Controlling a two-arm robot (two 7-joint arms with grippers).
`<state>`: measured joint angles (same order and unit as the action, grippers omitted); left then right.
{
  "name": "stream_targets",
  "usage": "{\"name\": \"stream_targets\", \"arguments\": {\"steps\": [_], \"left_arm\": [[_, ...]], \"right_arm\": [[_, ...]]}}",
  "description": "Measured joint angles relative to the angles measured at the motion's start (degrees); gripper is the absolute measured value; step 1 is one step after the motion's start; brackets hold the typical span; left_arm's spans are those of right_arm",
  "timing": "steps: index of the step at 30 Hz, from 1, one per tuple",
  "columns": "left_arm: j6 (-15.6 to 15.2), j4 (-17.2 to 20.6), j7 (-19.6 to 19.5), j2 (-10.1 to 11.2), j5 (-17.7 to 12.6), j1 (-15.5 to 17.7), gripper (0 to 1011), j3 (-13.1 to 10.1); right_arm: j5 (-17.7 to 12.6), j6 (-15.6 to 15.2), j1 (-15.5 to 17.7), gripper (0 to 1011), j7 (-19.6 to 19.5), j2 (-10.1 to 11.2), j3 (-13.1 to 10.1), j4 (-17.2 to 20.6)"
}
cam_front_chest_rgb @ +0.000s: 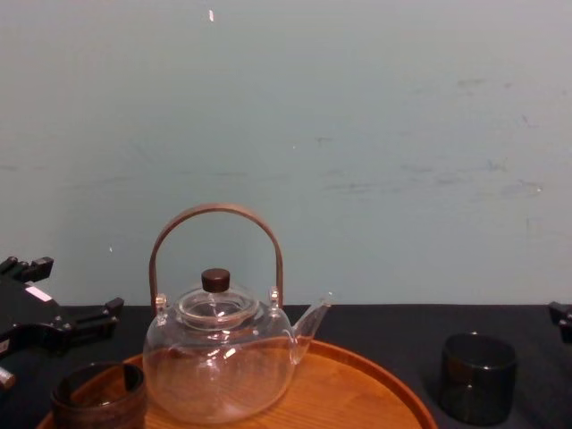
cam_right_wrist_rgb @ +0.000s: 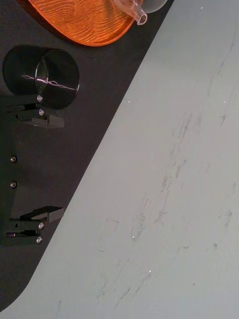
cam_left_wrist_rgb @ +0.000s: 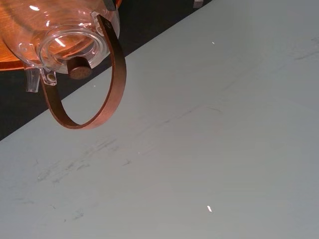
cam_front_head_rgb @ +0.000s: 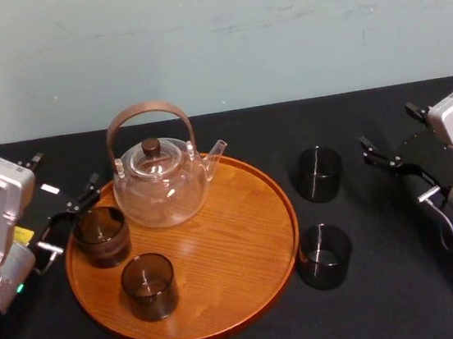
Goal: Pick up the glass from the table and place it on the tray.
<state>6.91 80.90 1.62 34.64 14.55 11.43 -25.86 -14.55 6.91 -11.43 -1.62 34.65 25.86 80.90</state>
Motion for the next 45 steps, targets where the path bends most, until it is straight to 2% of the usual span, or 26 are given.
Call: {"name": "stream_targets", "arguments": {"steps": [26,35,45], "left_arm": [[0.0,0.0,0.0,0.0,0.0,0.0,1001,0.0],[0.0,0.0,0.0,0.0,0.0,0.0,1001,0.0],[0.0,0.0,0.0,0.0,0.0,0.0,1001,0.0]], "right_arm": [[0.0,0.0,0.0,1002,0.0,0.0,0.0,0.0],[-0.63,-0.08,1.39,1002,2.09,-0.16,-1.75,1.05],[-3.53,-2.82,4.58,1002,5.32,1.16,-4.38,5.31]]}}
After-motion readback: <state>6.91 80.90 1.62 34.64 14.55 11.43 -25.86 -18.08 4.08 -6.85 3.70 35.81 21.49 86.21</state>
